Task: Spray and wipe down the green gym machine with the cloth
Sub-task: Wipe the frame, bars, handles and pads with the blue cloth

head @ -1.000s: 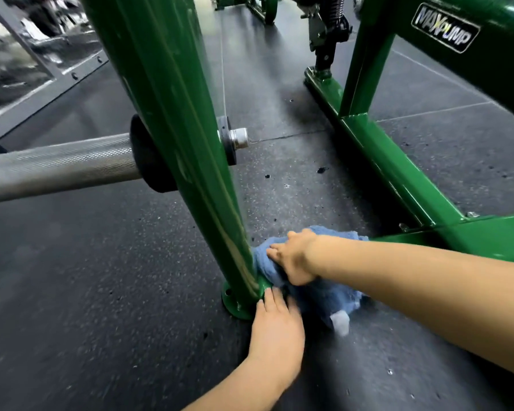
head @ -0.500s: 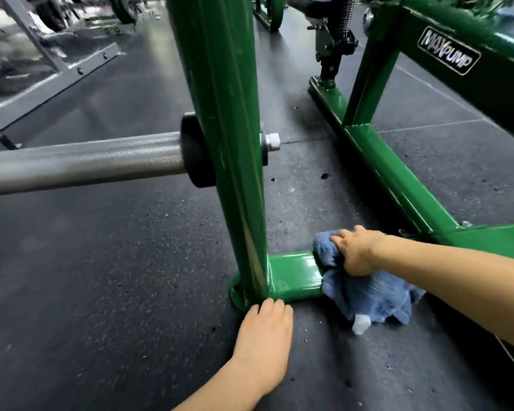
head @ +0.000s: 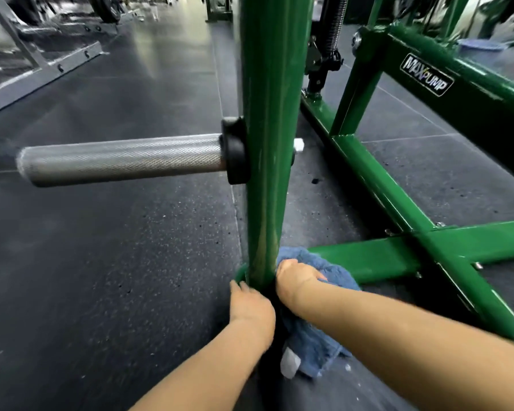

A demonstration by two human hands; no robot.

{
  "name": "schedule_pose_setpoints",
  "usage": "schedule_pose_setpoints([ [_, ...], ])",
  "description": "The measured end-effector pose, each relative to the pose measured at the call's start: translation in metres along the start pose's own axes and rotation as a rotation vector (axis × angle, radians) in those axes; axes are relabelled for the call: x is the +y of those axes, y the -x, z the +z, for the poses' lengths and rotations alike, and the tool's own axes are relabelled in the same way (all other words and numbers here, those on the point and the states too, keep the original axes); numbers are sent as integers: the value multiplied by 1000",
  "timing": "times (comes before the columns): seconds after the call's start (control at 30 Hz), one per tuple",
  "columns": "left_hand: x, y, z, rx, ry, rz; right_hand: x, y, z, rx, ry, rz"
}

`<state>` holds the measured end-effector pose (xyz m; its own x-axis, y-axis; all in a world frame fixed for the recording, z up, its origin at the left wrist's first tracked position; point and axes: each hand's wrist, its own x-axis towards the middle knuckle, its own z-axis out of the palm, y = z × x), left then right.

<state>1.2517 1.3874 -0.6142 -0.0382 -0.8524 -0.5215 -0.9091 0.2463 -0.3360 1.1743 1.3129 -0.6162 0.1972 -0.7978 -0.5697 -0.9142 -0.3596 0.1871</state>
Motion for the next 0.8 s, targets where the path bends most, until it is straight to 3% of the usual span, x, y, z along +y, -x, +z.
schedule_pose_setpoints([
  [0.1, -9, 2, -2, -40, -21, 12, -13, -1, -3, -93, -40, 108],
  [0.2, -23, -2, 7, -58, -37, -7, -4, -4, -1, -97, -115, 67],
  [0.3, -39, -7, 7, -72, 14, -23, 3, 3, 2, 29, -128, 162],
  [0.5, -54, -18, 22, 30, 198, -12, -1, 5, 39, 261, -537, 390],
  [0.67, -54, -17, 26, 97, 348, 57, -16, 9, 48, 349, -821, 569],
  [0.8, -52, -11, 32, 74, 567, 93, -42, 18, 43, 386, -934, 563],
])
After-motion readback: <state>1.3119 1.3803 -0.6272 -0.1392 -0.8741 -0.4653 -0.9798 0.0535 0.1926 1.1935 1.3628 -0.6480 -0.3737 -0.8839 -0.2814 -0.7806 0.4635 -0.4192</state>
